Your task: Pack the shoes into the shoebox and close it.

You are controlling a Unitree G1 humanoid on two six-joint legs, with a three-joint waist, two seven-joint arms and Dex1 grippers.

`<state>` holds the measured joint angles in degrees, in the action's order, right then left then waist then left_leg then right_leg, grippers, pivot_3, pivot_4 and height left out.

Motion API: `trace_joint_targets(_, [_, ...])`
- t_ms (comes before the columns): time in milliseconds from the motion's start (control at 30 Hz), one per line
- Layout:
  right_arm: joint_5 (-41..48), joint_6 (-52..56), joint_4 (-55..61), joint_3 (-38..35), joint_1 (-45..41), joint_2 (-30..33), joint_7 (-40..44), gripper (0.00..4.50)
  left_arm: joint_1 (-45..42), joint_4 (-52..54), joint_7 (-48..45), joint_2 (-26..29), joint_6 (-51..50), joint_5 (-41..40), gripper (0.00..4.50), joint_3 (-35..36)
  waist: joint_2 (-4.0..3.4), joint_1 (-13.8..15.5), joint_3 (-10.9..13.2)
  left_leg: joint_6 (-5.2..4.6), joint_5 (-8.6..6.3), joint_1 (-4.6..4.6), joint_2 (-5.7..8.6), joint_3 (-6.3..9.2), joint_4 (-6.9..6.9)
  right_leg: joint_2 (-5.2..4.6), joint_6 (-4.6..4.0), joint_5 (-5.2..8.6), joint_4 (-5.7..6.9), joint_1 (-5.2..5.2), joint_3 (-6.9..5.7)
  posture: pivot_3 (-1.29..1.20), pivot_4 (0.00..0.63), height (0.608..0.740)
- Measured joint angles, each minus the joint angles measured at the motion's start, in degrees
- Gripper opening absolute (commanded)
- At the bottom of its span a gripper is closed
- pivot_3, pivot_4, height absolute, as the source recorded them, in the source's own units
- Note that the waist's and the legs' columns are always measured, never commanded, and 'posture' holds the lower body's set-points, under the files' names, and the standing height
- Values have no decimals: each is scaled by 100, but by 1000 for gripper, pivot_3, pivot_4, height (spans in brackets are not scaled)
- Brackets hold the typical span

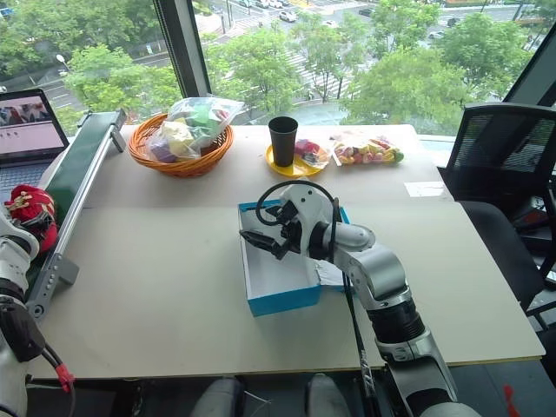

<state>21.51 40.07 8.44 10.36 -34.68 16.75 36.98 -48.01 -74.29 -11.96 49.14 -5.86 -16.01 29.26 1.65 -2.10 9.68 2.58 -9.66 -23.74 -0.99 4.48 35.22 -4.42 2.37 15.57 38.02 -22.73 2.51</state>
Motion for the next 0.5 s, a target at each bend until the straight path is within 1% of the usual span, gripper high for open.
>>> trace_joint_targets(67, [0, 0, 0, 0, 1, 0, -7, 4500, 48, 44, 14, 0, -28, -3, 1759, 2, 0, 2, 0, 6, 4, 4, 0, 0, 0, 0, 1, 1, 0, 3, 0, 0, 150, 740])
trace_joint_targets(133, [0, 0, 0, 0, 8, 0, -13, 4500, 80, 72, 61, -1, -32, -2, 1293, 0, 0, -13, 0, 12, 8, 13, -1, 0, 0, 1, 4, 3, 1, 8, 0, 0, 150, 740])
trace_joint_targets(167, [0, 0, 0, 0, 16, 1, -18, 4500, 111, 82, 112, -1, -29, 1, 946, -1, 0, -24, 0, 12, 8, 25, -2, 0, -2, 2, 16, 10, 3, 16, 0, 0, 150, 740])
trace_joint_targets(267, [0, 0, 0, -1, 16, 7, -33, 4500, 159, 117, 243, -2, 21, 26, 388, -39, 0, -35, 0, 12, 8, 33, -6, 0, -6, 4, 24, 15, 3, 21, 0, 0, 150, 740])
trace_joint_targets(367, [3, 6, 0, -15, 16, 17, -51, 4500, 172, 213, 357, -15, 215, 92, 388, -129, 12, -35, 0, 13, 8, 18, -6, 0, -6, 4, 2, 1, -1, 11, 0, 0, 150, 740])
trace_joint_targets(400, [78, 65, -3, -105, 18, 13, -57, 4500, 167, 368, 356, -96, 325, 139, 388, -179, 16, -32, 0, 13, 8, 8, -3, 0, -4, 2, 1, 1, -3, 7, 0, 0, 150, 740])
trace_joint_targets(467, [368, 226, -73, -488, 4, -67, -103, 4500, 81, 744, 165, -410, 464, 148, 388, -332, 17, 68, 0, 20, 12, -6, 3, 7, 1, -3, -1, 0, -3, 8, -6, 0, 150, 740])
trace_joint_targets(500, [613, 412, -174, -800, -68, -116, -136, 4500, 46, 1155, -108, -731, 458, 130, 388, -494, 19, 155, 1, 21, 13, -12, 6, 8, 7, -4, -1, -1, -4, 13, -8, 0, 150, 740])
